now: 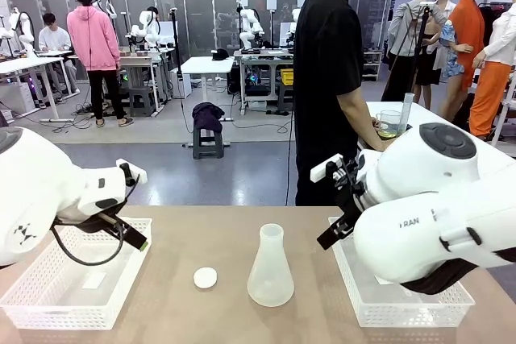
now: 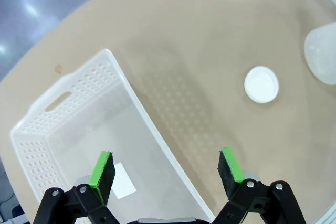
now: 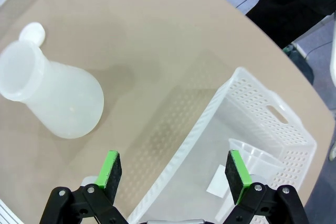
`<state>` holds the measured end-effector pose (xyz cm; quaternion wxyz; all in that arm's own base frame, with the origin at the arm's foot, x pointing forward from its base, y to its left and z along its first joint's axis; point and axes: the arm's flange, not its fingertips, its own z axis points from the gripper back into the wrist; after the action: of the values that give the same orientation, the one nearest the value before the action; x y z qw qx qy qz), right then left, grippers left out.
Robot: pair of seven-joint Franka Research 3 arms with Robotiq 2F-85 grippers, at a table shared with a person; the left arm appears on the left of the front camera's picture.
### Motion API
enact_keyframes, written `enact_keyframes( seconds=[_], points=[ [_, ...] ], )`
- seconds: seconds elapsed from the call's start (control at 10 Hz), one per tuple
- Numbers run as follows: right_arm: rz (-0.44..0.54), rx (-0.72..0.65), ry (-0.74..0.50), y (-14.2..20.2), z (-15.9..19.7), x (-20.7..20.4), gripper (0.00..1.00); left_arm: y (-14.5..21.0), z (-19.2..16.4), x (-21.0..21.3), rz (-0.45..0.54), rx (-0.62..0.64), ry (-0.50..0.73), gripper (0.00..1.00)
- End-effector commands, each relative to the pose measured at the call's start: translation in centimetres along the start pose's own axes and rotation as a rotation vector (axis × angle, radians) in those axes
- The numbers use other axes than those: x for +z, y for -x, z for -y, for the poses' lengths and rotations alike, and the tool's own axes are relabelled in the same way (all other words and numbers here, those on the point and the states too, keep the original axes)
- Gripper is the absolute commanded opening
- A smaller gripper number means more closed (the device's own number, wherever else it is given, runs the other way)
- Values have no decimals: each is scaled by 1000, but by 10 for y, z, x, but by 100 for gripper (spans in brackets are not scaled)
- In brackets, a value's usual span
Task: Prepare the solutions needed for the experiment.
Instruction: Pick up the Plastic Funnel and insert it into the Big flask.
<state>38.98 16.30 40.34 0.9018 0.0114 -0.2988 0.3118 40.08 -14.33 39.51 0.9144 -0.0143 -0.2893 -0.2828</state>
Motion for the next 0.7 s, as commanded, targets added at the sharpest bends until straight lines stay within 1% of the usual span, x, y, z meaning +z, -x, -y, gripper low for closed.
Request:
enact_keyframes(
  seconds=[0.0,0.1,0.2,0.3,0.4,0.5,0.6],
  points=[
    [22,-47,3,12,-6,41,100,21,2,37,51,18,10,100],
    [57,-69,-11,11,-8,60,100,26,3,53,73,17,41,100],
    [118,-131,-95,10,-10,83,100,32,4,71,101,10,120,100],
    [170,-184,-172,9,-8,100,100,37,1,84,124,24,225,100],
    [195,-241,-190,9,-3,108,100,42,-6,94,162,6,305,100],
    [235,-313,-244,9,2,117,100,47,-15,103,183,38,338,100],
    [268,-413,-335,15,10,128,100,54,-25,111,208,91,406,100]
  ],
)
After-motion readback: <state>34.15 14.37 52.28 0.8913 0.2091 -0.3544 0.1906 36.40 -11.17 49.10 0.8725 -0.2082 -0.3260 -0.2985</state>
